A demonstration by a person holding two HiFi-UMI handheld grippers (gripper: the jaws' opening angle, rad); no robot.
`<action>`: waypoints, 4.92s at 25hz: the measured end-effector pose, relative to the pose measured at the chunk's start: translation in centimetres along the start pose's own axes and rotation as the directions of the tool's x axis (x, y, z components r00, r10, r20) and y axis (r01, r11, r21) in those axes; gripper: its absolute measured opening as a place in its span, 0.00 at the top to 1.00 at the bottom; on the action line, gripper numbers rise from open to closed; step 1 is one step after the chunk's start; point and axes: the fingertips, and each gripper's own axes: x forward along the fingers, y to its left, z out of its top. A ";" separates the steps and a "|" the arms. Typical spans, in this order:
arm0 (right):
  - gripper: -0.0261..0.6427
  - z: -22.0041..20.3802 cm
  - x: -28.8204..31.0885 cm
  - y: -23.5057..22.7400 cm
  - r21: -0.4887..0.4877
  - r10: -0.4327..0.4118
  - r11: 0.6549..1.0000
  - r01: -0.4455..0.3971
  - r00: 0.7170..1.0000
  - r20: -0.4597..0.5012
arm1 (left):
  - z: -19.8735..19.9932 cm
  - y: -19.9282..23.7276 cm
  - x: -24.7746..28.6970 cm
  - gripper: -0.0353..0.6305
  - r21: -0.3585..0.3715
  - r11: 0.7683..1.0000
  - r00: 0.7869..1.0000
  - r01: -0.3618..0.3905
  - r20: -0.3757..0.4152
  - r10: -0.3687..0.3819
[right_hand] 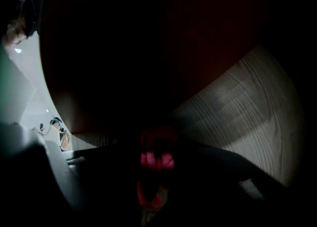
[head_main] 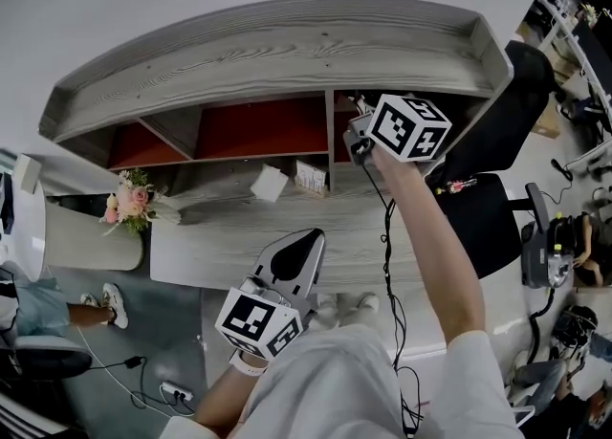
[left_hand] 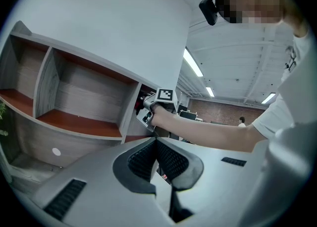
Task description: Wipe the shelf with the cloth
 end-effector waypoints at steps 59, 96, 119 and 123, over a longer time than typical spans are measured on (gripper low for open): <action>0.78 -13.1 -2.3 -5.8 -0.205 -0.180 0.973 0.102 0.895 -0.408 | 0.6 1.0 -0.1 0.94 0.013 0.998 0.998 -0.057 -0.003 0.057; 0.78 0.6 -3.2 4.1 -0.424 -0.204 0.876 0.230 0.973 0.105 | 1.1 -1.3 0.2 0.94 0.029 1.000 1.000 0.001 0.013 -0.001; 0.78 7.1 -11.8 -5.9 -0.222 -0.507 0.805 0.550 0.832 0.223 | 0.7 -2.4 0.5 0.94 0.014 0.998 0.998 0.062 0.021 -0.062; 0.78 8.0 -13.1 -7.2 -0.190 -0.539 0.789 0.584 0.807 0.242 | 0.8 -3.1 0.9 0.94 0.019 0.997 0.997 0.079 0.017 -0.079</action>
